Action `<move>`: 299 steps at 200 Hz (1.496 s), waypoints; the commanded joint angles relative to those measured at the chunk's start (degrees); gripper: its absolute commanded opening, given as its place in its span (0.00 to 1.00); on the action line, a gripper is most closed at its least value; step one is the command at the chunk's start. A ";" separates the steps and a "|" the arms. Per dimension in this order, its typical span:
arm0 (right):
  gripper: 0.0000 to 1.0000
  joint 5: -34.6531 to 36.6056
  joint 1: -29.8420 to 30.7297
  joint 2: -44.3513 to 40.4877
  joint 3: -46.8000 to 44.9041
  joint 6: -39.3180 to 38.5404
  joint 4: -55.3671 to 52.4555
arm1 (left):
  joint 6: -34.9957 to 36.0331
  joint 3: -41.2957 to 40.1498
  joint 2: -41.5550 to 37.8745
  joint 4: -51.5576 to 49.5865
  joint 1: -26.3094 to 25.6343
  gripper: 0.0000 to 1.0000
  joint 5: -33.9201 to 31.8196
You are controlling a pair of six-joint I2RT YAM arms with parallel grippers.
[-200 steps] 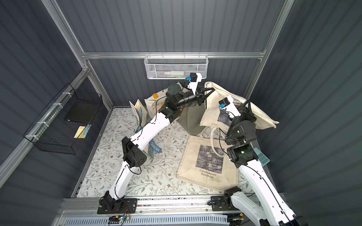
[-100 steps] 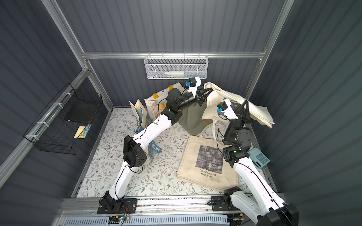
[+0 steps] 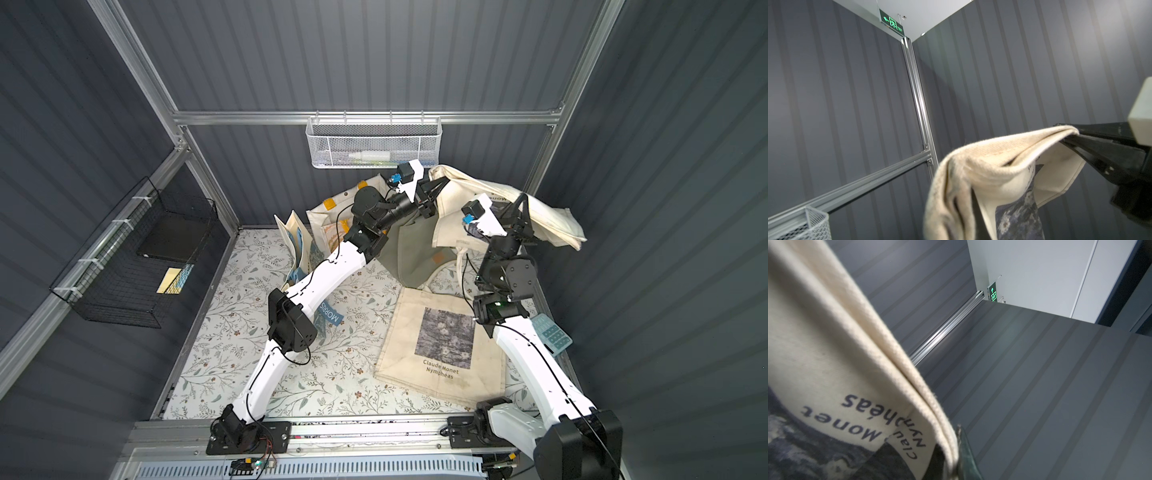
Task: Put away the canvas bag
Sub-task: Press the canvas bag.
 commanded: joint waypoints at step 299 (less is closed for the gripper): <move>0.35 -9.90 1.60 -43.17 2.46 37.17 -72.11 | 15.47 -66.17 -36.06 -26.84 2.54 0.00 21.14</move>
